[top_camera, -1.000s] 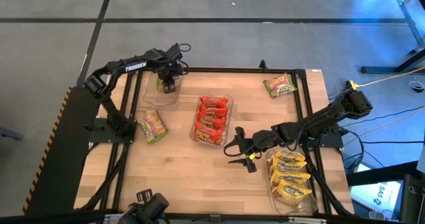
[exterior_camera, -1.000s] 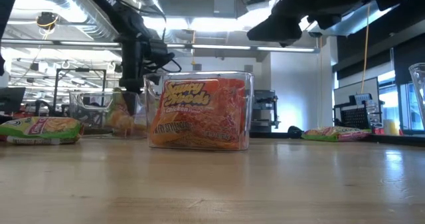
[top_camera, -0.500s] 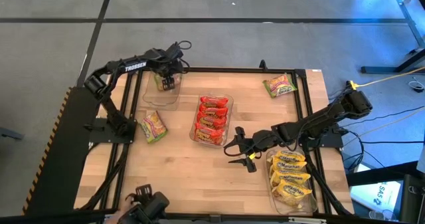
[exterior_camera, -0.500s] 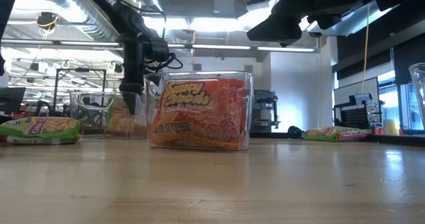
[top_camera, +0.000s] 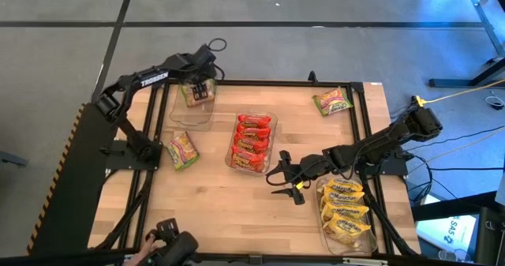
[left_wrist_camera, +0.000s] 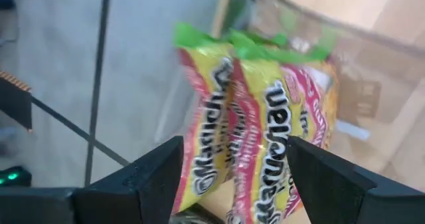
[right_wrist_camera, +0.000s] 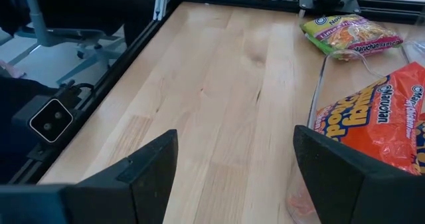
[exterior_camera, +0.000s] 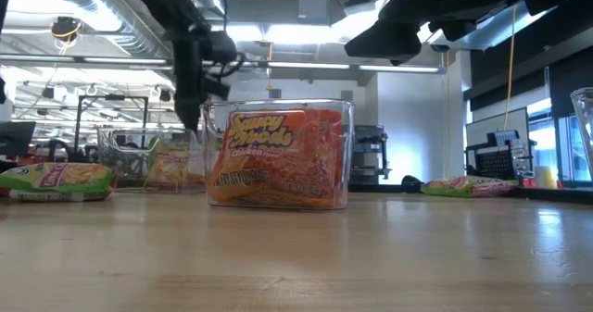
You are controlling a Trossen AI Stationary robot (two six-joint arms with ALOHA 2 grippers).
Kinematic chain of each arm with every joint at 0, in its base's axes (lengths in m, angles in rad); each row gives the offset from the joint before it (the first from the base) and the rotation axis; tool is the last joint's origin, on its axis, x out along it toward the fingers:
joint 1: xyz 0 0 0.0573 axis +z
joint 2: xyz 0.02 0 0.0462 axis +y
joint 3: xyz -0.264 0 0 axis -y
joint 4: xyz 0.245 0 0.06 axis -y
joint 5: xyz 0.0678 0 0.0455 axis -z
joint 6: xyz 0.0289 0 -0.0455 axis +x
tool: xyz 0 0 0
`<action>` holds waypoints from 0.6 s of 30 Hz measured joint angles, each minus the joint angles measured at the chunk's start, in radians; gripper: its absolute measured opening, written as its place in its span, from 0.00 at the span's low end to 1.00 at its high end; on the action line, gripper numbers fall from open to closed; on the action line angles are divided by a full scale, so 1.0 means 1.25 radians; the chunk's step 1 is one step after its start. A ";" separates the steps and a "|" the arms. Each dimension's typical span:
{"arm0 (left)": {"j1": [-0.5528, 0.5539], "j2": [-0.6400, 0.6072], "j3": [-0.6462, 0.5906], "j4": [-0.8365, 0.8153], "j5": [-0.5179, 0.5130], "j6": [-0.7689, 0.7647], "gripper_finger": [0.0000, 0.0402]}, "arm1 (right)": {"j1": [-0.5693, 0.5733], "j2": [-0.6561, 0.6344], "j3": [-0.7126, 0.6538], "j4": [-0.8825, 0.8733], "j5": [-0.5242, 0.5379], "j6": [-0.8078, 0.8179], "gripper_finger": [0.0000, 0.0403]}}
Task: Sort Maruchan noodles
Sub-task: Put the bottom green noodle pack into the top transparent bin, then move the green noodle pack on the table
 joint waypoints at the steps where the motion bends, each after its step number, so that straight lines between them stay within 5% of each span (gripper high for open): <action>1: -0.004 -0.012 0.007 -0.003 0.001 -0.010 0.65 | 0.000 0.000 0.000 0.000 0.000 0.000 0.68; 12: -0.135 -0.171 0.079 -0.097 0.020 -0.302 0.65 | 0.000 0.000 0.000 0.000 0.000 0.023 0.68; 18: -0.247 -0.223 0.079 -0.219 0.147 -0.596 0.65 | 0.000 0.000 0.000 0.022 -0.005 0.034 0.68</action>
